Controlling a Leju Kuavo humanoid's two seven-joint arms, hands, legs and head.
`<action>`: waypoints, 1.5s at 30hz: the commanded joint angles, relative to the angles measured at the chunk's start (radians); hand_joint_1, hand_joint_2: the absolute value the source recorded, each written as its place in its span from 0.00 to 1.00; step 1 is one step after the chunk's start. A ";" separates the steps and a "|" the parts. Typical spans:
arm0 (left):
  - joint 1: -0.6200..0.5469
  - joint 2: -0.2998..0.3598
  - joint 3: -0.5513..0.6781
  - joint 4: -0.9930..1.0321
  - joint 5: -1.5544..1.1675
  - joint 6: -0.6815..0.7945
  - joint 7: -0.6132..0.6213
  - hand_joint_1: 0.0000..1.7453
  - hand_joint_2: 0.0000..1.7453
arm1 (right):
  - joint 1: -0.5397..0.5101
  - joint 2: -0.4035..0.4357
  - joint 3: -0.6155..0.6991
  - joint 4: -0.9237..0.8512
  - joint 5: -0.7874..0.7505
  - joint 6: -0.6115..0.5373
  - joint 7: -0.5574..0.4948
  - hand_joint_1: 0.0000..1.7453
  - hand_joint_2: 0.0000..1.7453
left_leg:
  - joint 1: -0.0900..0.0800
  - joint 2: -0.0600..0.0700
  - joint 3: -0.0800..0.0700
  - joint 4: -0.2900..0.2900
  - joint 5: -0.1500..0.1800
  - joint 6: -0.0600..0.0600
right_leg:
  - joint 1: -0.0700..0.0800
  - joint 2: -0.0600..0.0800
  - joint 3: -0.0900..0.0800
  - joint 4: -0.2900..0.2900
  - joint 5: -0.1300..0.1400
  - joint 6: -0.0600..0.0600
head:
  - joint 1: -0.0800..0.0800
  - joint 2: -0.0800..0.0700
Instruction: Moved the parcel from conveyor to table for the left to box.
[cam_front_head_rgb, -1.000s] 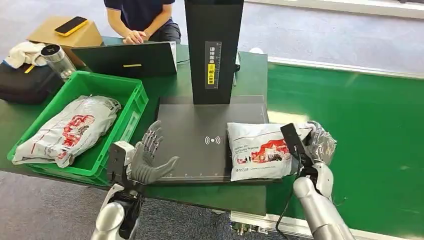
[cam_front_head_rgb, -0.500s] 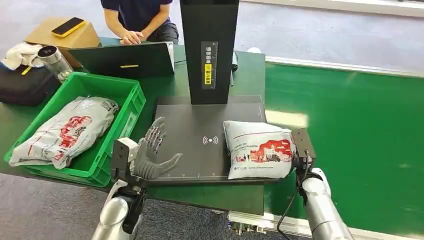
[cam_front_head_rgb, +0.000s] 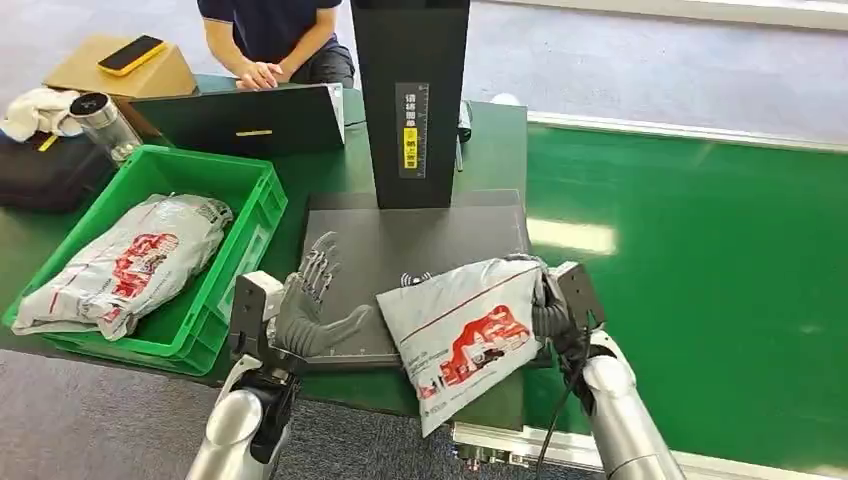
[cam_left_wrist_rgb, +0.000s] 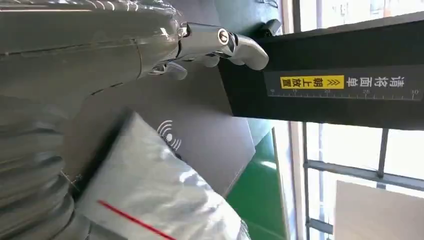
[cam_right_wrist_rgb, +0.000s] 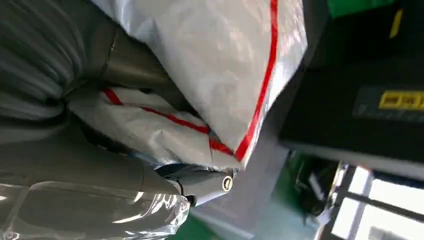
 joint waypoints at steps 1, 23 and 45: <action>-0.031 0.021 -0.005 0.051 -0.003 0.000 0.013 0.00 1.00 | 0.096 0.026 0.108 -0.399 0.066 -0.252 0.017 1.00 1.00 | -0.001 -0.002 0.002 -0.001 -0.001 -0.002 | -0.001 -0.002 0.001 0.000 -0.002 0.000 | 0.000 0.000; -0.028 0.016 -0.017 0.074 -0.023 -0.013 0.006 0.00 1.00 | -0.222 -0.004 0.062 0.286 0.300 -0.340 0.364 1.00 1.00 | -0.003 -0.003 0.002 0.000 0.001 -0.002 | 0.000 -0.003 0.003 -0.001 0.000 0.000 | 0.000 0.000; -0.020 0.001 0.006 0.038 -0.017 0.008 0.018 0.00 1.00 | -0.368 0.061 0.054 0.375 0.283 -0.331 0.222 0.00 1.00 | -0.003 -0.002 0.000 0.001 0.000 -0.001 | 0.000 -0.002 0.001 0.001 0.000 0.000 | 0.000 0.000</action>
